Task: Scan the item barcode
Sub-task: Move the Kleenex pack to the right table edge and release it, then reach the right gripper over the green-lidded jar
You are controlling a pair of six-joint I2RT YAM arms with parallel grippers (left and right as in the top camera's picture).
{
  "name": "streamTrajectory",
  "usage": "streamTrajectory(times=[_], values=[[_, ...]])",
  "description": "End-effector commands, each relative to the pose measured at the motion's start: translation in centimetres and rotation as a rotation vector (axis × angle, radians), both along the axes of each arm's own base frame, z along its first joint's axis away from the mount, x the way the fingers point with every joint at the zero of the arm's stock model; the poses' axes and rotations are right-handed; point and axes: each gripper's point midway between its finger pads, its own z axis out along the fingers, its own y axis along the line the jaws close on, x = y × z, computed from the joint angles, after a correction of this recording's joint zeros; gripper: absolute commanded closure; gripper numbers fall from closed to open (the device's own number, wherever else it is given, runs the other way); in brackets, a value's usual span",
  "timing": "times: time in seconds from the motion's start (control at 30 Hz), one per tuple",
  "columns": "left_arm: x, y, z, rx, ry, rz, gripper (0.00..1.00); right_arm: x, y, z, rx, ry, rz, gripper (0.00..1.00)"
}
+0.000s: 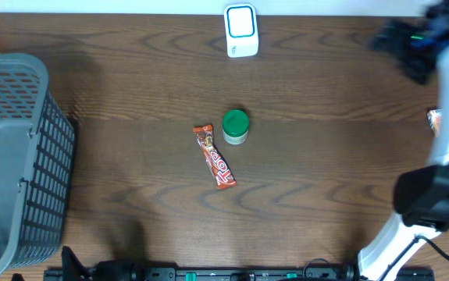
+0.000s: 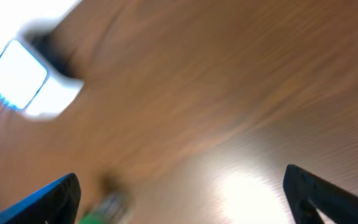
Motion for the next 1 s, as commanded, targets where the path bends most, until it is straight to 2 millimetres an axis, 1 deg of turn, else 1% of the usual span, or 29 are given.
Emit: streamTrajectory(times=[0.0, 0.07, 0.1, 0.17, 0.2, 0.3, 0.37, 0.43, 0.47, 0.5, 0.53, 0.6, 0.63, 0.67, 0.7, 0.73, 0.77, 0.8, 0.83, 0.87, 0.93, 0.97], values=[[0.1, -0.2, 0.0, -0.004, -0.005, -0.017, 0.15, -3.0, 8.0, -3.9, 0.185, 0.288, -0.154, 0.01], [0.1, -0.2, 0.1, -0.003, -0.005, -0.017, 0.15, -5.9, 11.0, -5.4, 0.22, 0.493, -0.379, 0.01], [0.1, -0.2, 0.1, -0.004, -0.005, -0.017, 0.15, -6.6, 12.1, -6.0, 0.226, 0.547, -0.461, 0.01], [0.1, -0.2, 0.1, -0.003, -0.005, -0.017, 0.15, -7.1, 14.8, -6.9, 0.251, 0.62, -0.582, 0.01], [0.1, -0.2, 0.1, -0.004, -0.005, -0.017, 0.15, -7.2, 16.7, -7.6, 0.264, 0.65, -0.631, 0.01], [0.1, -0.2, 0.1, -0.004, -0.005, -0.017, 0.15, -7.0, 20.6, -9.1, 0.284, 0.669, -0.703, 0.01], [0.1, -0.2, 0.0, -0.003, -0.005, -0.017, 0.15, -6.8, 22.6, -9.8, 0.294, 0.664, -0.717, 0.01], [0.1, -0.2, 0.0, -0.003, -0.005, -0.017, 0.15, -6.4, 24.2, -10.1, 0.302, 0.633, -0.704, 0.01], [0.1, -0.2, 0.0, -0.004, -0.005, -0.017, 0.15, -6.2, 24.7, -10.2, 0.298, 0.607, -0.684, 0.01], [0.1, -0.2, 0.0, -0.003, -0.005, -0.017, 0.15, -5.9, 25.1, -10.3, 0.287, 0.574, -0.643, 0.04], [0.1, -0.2, 0.0, -0.004, -0.005, -0.017, 0.15, -5.2, 25.8, -10.2, 0.273, 0.513, -0.545, 0.09], [0.1, -0.2, 0.0, -0.003, -0.005, -0.017, 0.15, -3.7, 27.8, -9.8, 0.255, 0.378, -0.242, 0.11], [0.1, -0.2, 0.0, -0.003, -0.005, -0.017, 0.15, -3.2, 29.0, -9.4, 0.245, 0.307, -0.064, 0.1], [0.1, -0.2, 0.0, -0.004, -0.005, -0.017, 0.15, -2.6, 30.6, -8.7, 0.226, 0.204, 0.19, 0.04], [0.1, -0.2, 0.0, -0.003, -0.005, -0.017, 0.15, -2.6, 31.8, -8.3, 0.209, 0.13, 0.38, 0.01], [0.1, -0.2, 0.0, -0.003, -0.005, -0.017, 0.15, -3.1, 33.0, -7.8, 0.188, 0.058, 0.599, 0.01], [0.1, -0.2, 0.0, -0.003, -0.005, -0.017, 0.15, -3.8, 33.4, -7.7, 0.158, 0.021, 0.748, 0.01], [0.1, -0.2, 0.1, -0.003, -0.005, -0.017, 0.15, -4.6, 33.4, -8.0, 0.108, 0.001, 0.881, 0.01], [0.1, -0.2, 0.1, -0.003, -0.005, -0.017, 0.15, -5.1, 33.0, -8.4, 0.052, -0.011, 0.971, 0.01], [0.1, -0.2, 0.1, -0.004, -0.005, -0.017, 0.15, -5.5, 32.3, -8.9, -0.029, -0.022, 1.068, 0.01], [0.1, -0.2, 0.0, -0.004, -0.005, -0.017, 0.15, -5.6, 31.0, -9.8, -0.164, -0.023, 1.19, 0.01], [0.1, -0.2, 0.1, -0.003, -0.005, -0.017, 0.14, -6.0, 30.4, -10.1, -0.226, -0.023, 1.288, 0.01]])
